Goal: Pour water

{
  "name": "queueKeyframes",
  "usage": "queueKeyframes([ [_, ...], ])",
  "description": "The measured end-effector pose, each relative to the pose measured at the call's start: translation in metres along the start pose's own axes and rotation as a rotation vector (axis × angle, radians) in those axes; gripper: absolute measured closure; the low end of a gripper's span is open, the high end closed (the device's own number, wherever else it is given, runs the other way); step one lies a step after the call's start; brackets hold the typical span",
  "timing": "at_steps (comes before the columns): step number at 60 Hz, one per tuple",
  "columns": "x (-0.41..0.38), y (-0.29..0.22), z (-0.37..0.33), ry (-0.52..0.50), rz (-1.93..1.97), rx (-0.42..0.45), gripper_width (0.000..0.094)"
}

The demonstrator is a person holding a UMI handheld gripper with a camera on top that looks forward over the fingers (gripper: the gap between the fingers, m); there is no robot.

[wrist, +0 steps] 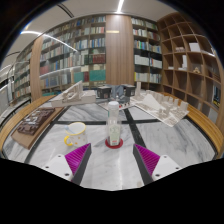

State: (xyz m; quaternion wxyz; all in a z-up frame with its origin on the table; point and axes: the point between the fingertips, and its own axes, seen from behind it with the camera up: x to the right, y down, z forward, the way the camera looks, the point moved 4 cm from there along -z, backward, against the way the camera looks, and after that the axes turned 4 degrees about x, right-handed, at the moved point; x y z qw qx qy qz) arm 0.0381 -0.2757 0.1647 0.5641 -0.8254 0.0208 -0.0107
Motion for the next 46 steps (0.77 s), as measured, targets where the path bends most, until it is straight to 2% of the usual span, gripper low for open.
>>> queueKeyframes([
  [20,-0.015,0.029,-0.112,0.007,-0.028,-0.033,0.0077],
  [46,-0.009,0.037,-0.142,0.046,-0.087,-0.004,0.0076],
])
